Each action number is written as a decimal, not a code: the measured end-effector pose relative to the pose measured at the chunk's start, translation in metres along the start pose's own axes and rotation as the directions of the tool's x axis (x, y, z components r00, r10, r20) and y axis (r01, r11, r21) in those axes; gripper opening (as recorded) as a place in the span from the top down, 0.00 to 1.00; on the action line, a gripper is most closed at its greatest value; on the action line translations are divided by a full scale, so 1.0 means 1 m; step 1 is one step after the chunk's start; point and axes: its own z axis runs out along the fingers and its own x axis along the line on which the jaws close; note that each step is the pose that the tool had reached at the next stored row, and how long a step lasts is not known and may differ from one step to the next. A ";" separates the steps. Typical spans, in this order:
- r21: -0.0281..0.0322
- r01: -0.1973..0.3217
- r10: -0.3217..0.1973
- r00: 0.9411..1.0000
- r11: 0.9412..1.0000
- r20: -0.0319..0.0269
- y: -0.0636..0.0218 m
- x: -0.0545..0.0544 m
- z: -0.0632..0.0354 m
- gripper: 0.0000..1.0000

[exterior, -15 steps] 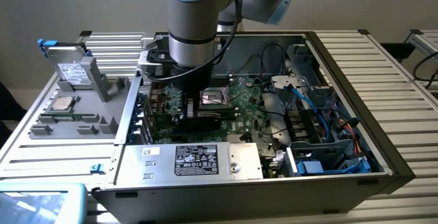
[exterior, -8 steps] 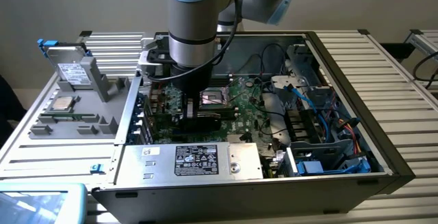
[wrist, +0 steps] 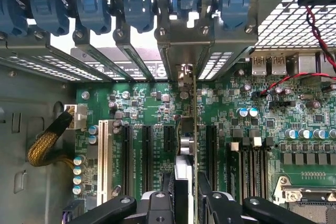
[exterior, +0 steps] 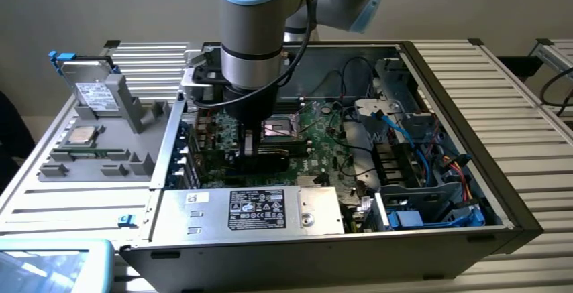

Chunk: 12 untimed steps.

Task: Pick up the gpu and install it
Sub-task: 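Insert the gpu into the slot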

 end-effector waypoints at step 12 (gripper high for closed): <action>0.004 0.000 0.000 1.000 1.000 0.000 0.0005 0.000 -0.0057 0.52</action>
